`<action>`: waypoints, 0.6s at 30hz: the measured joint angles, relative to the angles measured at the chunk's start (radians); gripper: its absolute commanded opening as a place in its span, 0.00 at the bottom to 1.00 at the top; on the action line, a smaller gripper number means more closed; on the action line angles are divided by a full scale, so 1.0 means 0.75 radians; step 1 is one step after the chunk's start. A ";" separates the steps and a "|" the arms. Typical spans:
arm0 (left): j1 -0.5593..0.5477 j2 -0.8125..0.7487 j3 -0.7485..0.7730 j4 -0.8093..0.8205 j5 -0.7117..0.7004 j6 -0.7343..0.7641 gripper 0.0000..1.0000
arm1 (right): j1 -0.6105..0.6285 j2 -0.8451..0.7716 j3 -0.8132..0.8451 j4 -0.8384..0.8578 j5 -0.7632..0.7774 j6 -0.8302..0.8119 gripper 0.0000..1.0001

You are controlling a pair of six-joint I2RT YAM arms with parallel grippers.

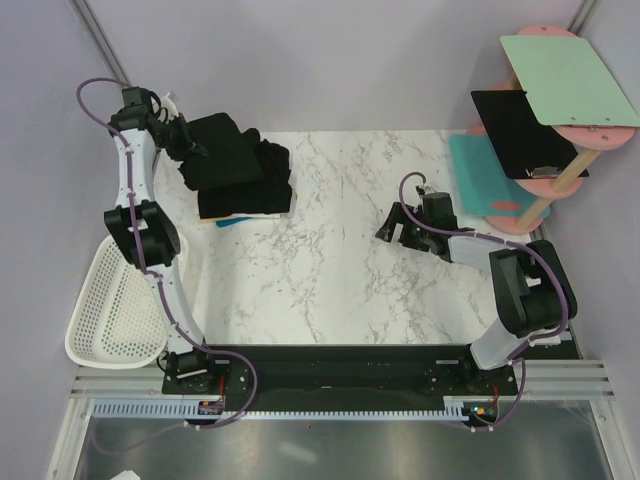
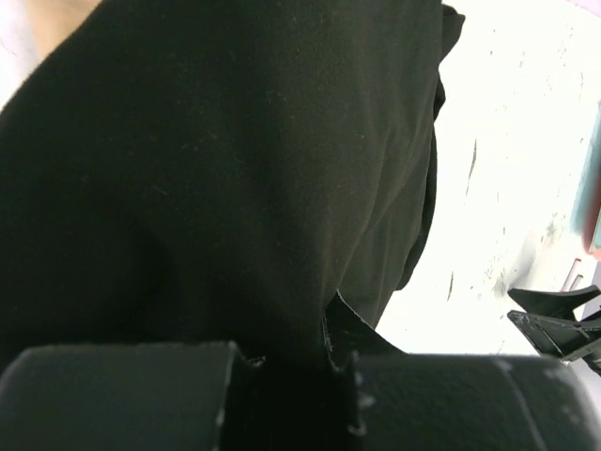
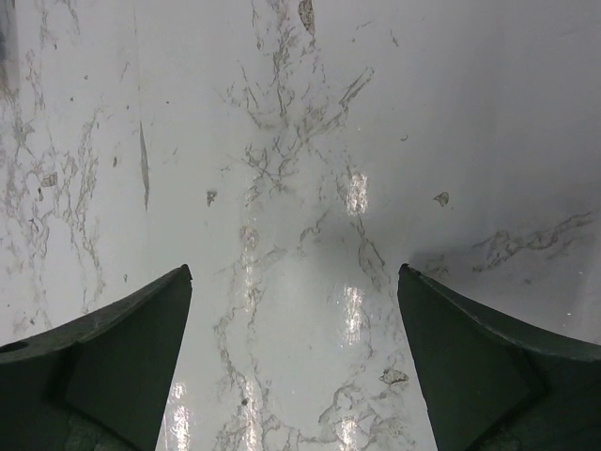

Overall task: Fold and stack the t-shirts
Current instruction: Put the neatly folded tshirt into the corner of the board with the left arm

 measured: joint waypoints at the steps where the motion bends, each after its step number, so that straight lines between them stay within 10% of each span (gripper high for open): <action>1: -0.001 0.002 -0.007 -0.003 0.001 0.001 0.02 | 0.000 0.002 0.000 0.001 -0.002 0.001 0.98; 18: -0.096 0.050 -0.083 -0.011 0.040 0.011 0.02 | 0.056 0.082 0.077 0.037 0.013 0.018 0.98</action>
